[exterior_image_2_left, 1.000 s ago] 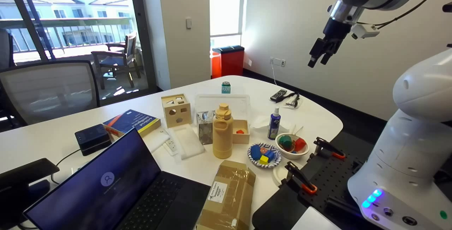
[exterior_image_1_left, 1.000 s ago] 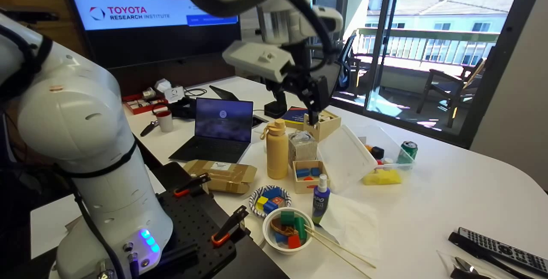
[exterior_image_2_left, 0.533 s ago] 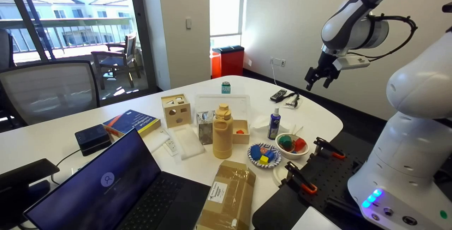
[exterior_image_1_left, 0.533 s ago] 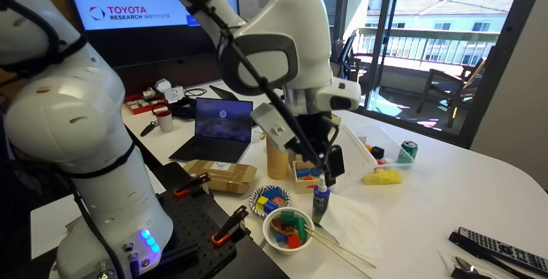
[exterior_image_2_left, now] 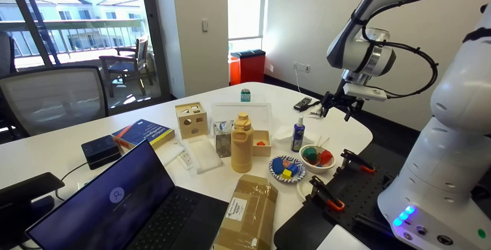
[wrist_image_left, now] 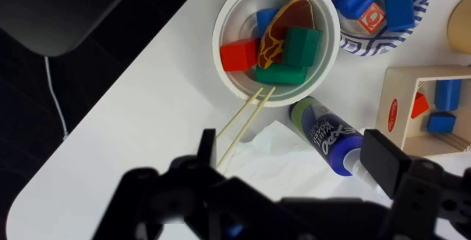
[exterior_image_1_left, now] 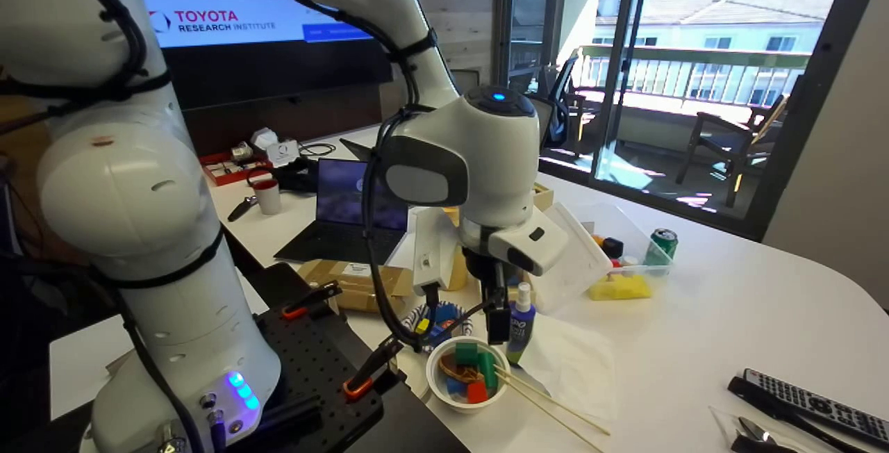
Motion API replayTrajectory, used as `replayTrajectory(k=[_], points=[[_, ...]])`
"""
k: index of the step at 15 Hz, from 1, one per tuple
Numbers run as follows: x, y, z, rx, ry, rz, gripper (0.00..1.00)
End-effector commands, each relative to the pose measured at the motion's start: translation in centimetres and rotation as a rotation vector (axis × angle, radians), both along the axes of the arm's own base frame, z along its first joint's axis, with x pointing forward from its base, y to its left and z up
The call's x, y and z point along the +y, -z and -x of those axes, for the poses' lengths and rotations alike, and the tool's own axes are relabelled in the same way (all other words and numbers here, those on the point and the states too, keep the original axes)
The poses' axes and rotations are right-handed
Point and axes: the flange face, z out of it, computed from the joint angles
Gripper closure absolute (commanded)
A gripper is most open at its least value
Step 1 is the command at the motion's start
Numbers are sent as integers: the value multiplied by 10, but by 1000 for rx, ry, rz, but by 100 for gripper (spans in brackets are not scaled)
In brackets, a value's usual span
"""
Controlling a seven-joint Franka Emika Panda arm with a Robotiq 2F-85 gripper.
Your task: Use the chopsticks to stir in the white bowl
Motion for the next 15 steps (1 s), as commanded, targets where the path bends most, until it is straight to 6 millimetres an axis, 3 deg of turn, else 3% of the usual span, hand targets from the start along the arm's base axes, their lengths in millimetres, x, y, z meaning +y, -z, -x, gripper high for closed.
replayTrajectory(k=[1,8,9,12,15], points=[[-12,11,11,-40,108,15,0],[-33,40,14,-111,173,-21,0],[-25,36,22,-77,182,-12,0],[-27,41,22,-67,176,-10,0],[-26,63,8,-6,193,-24,0]])
